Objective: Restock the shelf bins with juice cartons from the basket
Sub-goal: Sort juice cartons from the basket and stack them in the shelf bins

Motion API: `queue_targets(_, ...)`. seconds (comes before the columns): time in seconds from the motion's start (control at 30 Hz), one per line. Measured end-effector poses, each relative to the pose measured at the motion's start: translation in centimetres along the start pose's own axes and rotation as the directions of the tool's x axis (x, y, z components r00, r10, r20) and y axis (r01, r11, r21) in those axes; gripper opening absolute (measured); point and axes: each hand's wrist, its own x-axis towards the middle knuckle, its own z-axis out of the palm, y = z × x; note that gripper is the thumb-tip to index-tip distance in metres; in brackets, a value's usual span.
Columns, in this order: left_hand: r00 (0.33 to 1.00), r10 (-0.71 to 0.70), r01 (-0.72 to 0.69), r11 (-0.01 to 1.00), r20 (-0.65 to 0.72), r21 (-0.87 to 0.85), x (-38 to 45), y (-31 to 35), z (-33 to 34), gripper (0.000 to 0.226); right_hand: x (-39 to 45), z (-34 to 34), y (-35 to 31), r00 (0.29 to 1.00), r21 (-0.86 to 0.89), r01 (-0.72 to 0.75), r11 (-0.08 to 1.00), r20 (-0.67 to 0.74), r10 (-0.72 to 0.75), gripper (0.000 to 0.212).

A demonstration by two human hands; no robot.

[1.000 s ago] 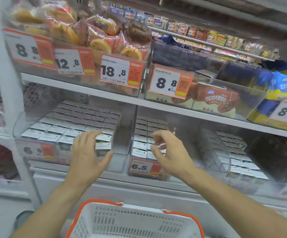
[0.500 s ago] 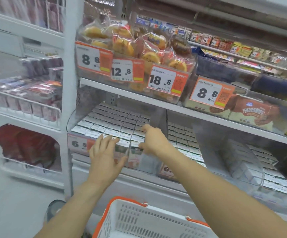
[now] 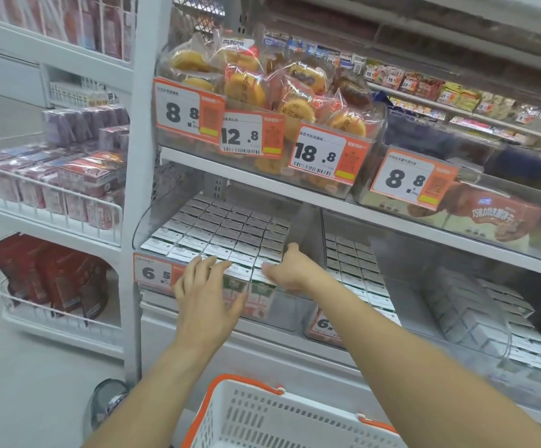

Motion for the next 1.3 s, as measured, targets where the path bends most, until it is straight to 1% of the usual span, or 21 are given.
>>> queue_targets(0.1,1.0,0.002,-0.002,1.0,-0.002,0.005,-0.2,0.1,0.0,0.052,0.8,1.4,0.0,0.999,0.084,0.048,0.995,0.002,-0.049,0.08)
queue_targets(0.17,1.0,0.011,-0.011,1.0,0.003,0.024,-0.3,0.0,0.2,0.051,1.2,1.8,0.1,0.994,0.107,0.07,0.992,0.072,-0.078,0.074)
queue_targets(0.23,1.0,0.012,-0.013,0.999,0.013,0.045,-0.3,0.0,0.4,0.051,1.5,1.7,0.3,0.987,0.111,0.077,0.991,0.13,-0.092,0.074)
queue_targets(0.3,1.0,-0.001,0.0,0.998,0.013,0.056,-0.1,0.1,0.7,0.052,1.8,1.6,0.5,0.983,0.135,0.072,0.988,0.159,-0.093,0.076)
queue_targets(0.37,1.0,-0.017,0.017,0.999,0.002,0.05,0.1,0.2,0.8,0.051,2.1,1.5,0.8,0.98,0.148,0.068,0.987,0.175,-0.094,0.076)
queue_targets(0.43,0.999,-0.027,0.028,0.999,-0.027,0.017,0.2,0.3,0.9,0.048,2.4,1.4,0.8,0.981,0.158,0.059,0.986,0.175,-0.087,0.081)
queue_targets(0.5,0.998,-0.031,0.03,0.999,-0.057,-0.015,0.2,0.4,1.0,0.044,3.0,1.3,0.6,0.991,0.166,0.046,0.985,0.114,-0.066,0.087)
queue_targets(0.53,0.997,-0.031,0.03,0.999,-0.065,-0.015,0.2,0.4,1.1,0.044,3.4,1.2,0.4,0.996,0.154,0.033,0.987,0.08,-0.046,0.084)
queue_targets(0.63,0.997,-0.019,0.019,1.0,-0.07,0.002,0.2,0.2,1.3,0.045,4.9,1.3,-0.5,1.0,0.17,-0.017,0.985,0.014,0.015,0.056)
queue_targets(0.67,0.997,-0.016,0.016,1.0,-0.072,0.003,0.2,0.2,1.4,0.046,5.1,1.2,-0.7,1.0,0.148,-0.013,0.989,0.003,0.013,0.051)
queue_targets(0.7,0.997,-0.011,0.011,1.0,-0.076,0.007,0.2,0.1,1.4,0.046,5.2,1.3,-1.0,1.0,0.093,0.017,0.996,-0.007,-0.017,0.05)
queue_targets(0.8,0.998,0.0,0.003,0.999,-0.068,0.036,0.5,0.0,1.7,0.048,5.7,2.0,-0.8,0.997,0.006,0.079,0.997,-0.027,-0.079,0.049)
queue_targets(0.9,0.999,-0.01,0.013,0.998,-0.05,0.056,0.7,0.3,2.0,0.051,6.3,2.3,-0.3,0.989,-0.073,0.147,0.986,0.012,-0.147,0.049)
queue_targets(0.97,0.998,-0.015,0.016,1.0,-0.066,0.024,0.6,0.3,2.2,0.05,7.7,2.2,0.0,0.989,-0.081,0.146,0.986,0.03,-0.144,0.05)
queue_targets(1.03,0.996,-0.008,0.009,1.0,-0.085,0.009,0.4,0.2,2.3,0.049,9.6,2.5,0.0,0.995,-0.105,0.092,0.99,-0.018,-0.094,0.052)
queue_targets(1.07,0.996,0.004,-0.004,1.0,-0.094,0.009,0.4,0.0,2.4,0.048,10.4,2.5,-0.1,0.996,-0.102,0.052,0.993,-0.073,-0.059,0.054)
queue_targets(1.13,0.994,0.032,-0.031,0.999,-0.108,0.005,0.2,-0.2,2.4,0.047,11.6,2.0,-0.4,0.982,0.039,-0.042,0.998,-0.184,0.048,0.061)
queue_targets(1.17,0.993,0.043,-0.043,0.999,-0.111,0.003,0.2,-0.4,2.4,0.047,12.0,1.6,-0.4,0.975,0.088,-0.064,0.994,-0.205,0.081,0.062)
queue_targets(1.2,0.993,0.048,-0.048,0.999,-0.112,0.003,0.2,-0.6,2.5,0.048,12.4,1.1,-0.3,0.972,0.128,-0.071,0.989,-0.216,0.097,0.062)
queue_targets(1.3,0.992,0.049,-0.05,0.999,-0.117,-0.007,0.4,-0.9,2.6,0.05,13.8,0.6,-0.2,0.979,0.208,-0.065,0.976,-0.176,0.103,0.059)
